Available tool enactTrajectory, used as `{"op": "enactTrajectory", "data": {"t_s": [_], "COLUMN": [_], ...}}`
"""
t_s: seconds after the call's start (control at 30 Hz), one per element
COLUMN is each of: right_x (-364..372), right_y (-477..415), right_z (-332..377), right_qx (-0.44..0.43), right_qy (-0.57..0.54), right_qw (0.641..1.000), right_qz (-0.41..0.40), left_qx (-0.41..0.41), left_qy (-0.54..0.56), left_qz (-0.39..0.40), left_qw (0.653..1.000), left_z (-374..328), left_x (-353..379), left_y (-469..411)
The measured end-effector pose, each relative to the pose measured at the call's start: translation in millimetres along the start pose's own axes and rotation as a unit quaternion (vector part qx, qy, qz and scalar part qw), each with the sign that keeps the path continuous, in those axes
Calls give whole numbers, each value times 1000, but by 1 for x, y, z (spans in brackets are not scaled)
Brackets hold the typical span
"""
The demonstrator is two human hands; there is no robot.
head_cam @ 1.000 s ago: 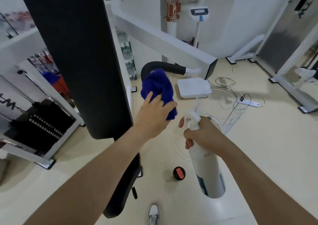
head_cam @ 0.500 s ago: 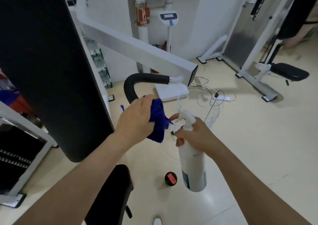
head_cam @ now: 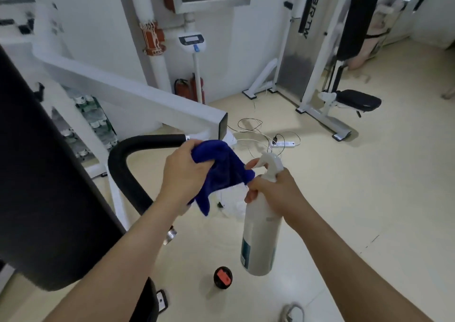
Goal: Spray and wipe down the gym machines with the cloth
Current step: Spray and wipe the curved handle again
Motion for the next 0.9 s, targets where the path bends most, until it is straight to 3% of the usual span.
{"op": "enactTrajectory", "data": {"t_s": [0.13, 0.33, 0.4, 0.53, 0.7, 0.77, 0.9], "right_x": [-51, -131, -170, -214, -263, -281, -322], "right_y": [-22, -56, -74, -96, -124, -137, -168], "right_z": [-5, -10, -17, -22, -22, -21, -20], "right_qx": [-11, -45, -44, -46, -50, -60, -67], "right_qy": [17, 53, 67, 78, 78, 77, 72], "right_qw": [1000, 997, 996, 994, 993, 993, 994], "right_qz": [3, 31, 43, 58, 69, 66, 44], "left_qx": [75, 121, 93, -40, -162, -203, -209], "left_qy": [-56, -195, -210, -60, 178, 222, 241], "left_qz": [-82, -174, -203, -248, -233, -208, -130], "left_qw": [992, 958, 952, 966, 942, 931, 939], "left_z": [-20, -15, -27, -48, -77, -92, -126], "left_x": [29, 78, 93, 105, 159, 188, 258], "left_y": [-48, -87, -95, -99, -113, -121, -144]}}
Point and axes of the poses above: each hand's wrist, its own y-axis away from the middle knuckle, its own x-axis out of the palm, z = x × y, the point moved 5 cm from there along -y, towards the middle knuckle
